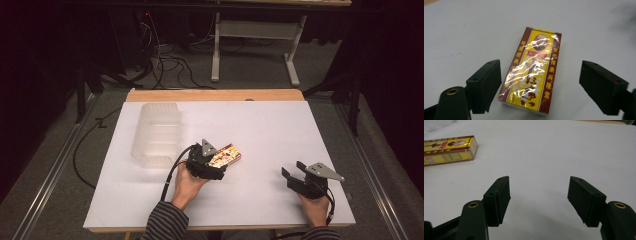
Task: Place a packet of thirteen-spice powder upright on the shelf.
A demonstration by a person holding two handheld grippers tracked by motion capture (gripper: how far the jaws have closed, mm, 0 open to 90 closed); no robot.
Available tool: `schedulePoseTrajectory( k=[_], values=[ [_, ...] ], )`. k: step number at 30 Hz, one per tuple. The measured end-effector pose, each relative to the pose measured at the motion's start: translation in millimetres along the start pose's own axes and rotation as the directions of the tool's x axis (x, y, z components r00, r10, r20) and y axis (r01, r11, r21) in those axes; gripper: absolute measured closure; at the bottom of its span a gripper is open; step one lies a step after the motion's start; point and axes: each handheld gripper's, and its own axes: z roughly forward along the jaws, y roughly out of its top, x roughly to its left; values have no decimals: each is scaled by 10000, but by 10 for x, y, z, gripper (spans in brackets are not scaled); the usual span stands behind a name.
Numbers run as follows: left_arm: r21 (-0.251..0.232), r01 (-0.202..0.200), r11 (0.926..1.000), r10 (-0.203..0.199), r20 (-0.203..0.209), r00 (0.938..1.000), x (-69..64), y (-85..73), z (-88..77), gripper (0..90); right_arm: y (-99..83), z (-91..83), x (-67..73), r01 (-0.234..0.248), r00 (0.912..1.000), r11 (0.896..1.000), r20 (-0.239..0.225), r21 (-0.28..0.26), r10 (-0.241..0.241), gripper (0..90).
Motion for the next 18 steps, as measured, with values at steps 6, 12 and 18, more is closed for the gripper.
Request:
schedulePoseTrajectory(
  k=[6,12,18],
  values=[
    [203,-296,9994,297,-33,9996,-11,127,60,211,0,1,-10,-146,9999,9999,60,43,146,349],
    [358,-508,9981,503,134,9986,13,260,181,216,0,2,-3,-106,9999,9999,80,21,106,349],
    [556,-590,9967,571,350,9978,41,335,305,217,-2,-6,-2,-164,9998,9999,90,-1,164,349]
  ],
)
